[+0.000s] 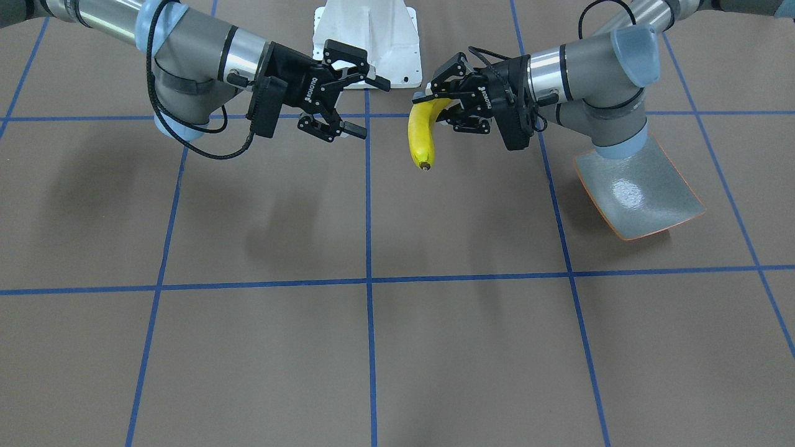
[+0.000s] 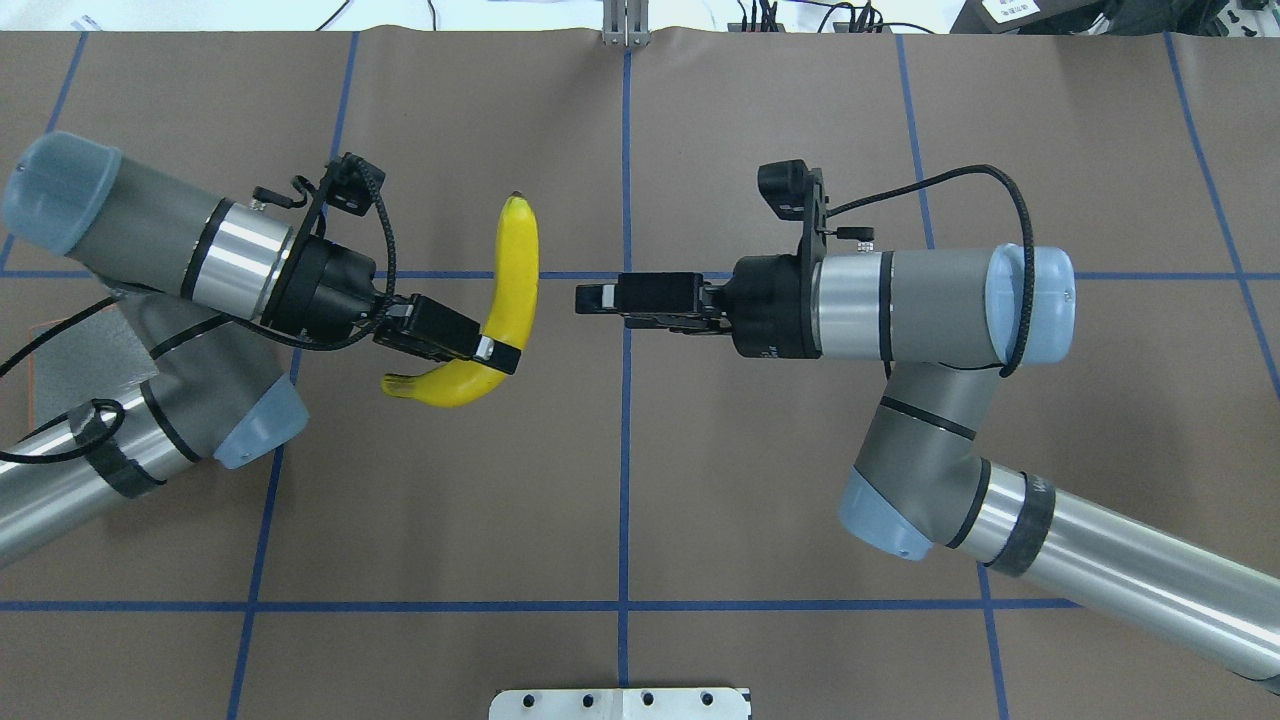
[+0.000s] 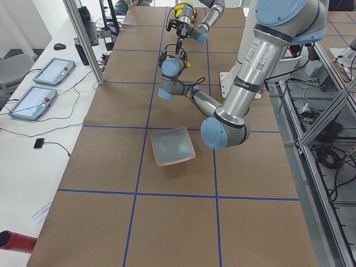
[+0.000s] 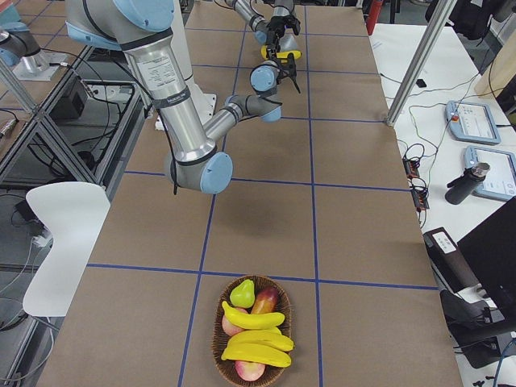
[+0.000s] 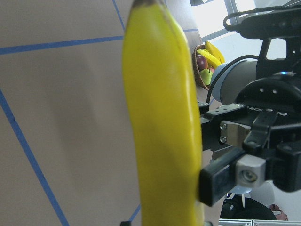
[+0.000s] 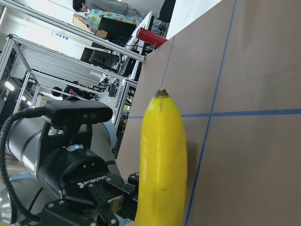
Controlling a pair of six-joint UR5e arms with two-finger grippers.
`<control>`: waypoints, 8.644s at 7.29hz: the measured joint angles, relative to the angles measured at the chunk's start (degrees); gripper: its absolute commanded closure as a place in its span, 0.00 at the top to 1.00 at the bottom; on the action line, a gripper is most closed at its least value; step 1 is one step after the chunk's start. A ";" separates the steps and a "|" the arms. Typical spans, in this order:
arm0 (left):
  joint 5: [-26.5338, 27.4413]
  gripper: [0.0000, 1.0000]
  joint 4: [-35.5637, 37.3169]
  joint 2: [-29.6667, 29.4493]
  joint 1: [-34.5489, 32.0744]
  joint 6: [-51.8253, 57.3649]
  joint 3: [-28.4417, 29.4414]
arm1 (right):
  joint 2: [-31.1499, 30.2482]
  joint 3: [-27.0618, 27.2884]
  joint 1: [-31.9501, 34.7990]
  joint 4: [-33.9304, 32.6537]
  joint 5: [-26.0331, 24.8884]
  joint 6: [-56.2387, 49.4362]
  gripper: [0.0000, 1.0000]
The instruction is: Transfer all bananas from basket to plate
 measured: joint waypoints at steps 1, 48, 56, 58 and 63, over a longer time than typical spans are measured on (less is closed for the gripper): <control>-0.04 0.00 0.25 5.23 -1.17 -2.60 -2.15 | -4.13 0.79 0.69 0.07 -1.03 -0.33 1.00; 10.30 0.99 48.95 32.31 -34.81 58.67 -5.50 | -32.98 -13.40 65.38 -63.08 18.58 -95.37 1.00; 10.23 0.99 48.78 32.07 -34.64 58.60 -5.22 | -30.73 -25.30 73.32 -70.14 27.03 -115.30 0.97; 10.28 0.99 48.84 31.88 -34.64 58.66 -5.22 | -30.58 -27.40 74.23 -70.15 27.67 -116.15 0.96; 10.26 0.99 48.87 31.65 -34.64 58.79 -5.14 | -30.20 -29.66 74.35 -69.83 28.75 -118.24 0.88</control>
